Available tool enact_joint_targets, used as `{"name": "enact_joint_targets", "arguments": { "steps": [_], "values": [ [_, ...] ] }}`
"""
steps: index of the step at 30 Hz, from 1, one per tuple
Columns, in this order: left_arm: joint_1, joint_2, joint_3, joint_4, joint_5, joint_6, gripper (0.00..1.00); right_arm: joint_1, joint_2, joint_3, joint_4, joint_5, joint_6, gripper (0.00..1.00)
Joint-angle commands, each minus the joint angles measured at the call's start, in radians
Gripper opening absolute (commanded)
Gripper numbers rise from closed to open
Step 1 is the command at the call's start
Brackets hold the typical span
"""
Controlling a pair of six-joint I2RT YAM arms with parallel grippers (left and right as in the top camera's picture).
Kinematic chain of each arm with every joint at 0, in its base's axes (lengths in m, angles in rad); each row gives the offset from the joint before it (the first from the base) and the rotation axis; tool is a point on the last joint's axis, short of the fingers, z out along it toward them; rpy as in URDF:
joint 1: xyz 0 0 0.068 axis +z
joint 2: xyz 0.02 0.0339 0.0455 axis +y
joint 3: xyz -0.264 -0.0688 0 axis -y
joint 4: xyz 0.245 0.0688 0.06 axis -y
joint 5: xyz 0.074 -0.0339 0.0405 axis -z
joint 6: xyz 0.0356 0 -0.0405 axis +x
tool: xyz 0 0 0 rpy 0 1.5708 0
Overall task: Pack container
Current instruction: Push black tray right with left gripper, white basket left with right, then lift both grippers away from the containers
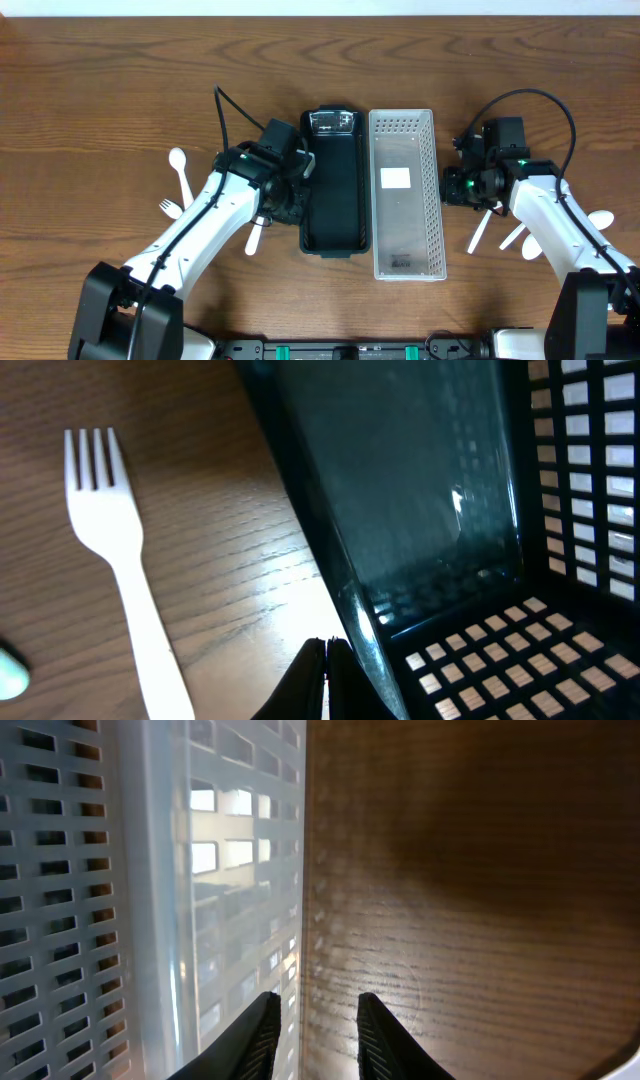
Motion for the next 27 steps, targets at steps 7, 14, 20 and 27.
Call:
{"name": "enact_joint_targets", "arguments": {
  "steps": [7,14,20,27],
  "values": [
    [-0.010,0.010,0.018,-0.003,0.014,-0.003,0.06,-0.008,0.003,0.015,0.024,-0.051,-0.060,0.30],
    [-0.008,0.010,0.019,-0.005,-0.006,-0.002,0.06,-0.008,0.003,0.015,0.040,-0.060,-0.069,0.37],
    [0.008,-0.006,0.050,-0.006,-0.241,-0.002,0.06,-0.009,-0.022,0.060,0.012,0.149,0.008,0.44],
    [0.087,-0.123,0.156,-0.026,-0.377,-0.002,0.24,-0.008,-0.179,0.225,-0.160,0.272,0.023,0.44]
  ]
}}
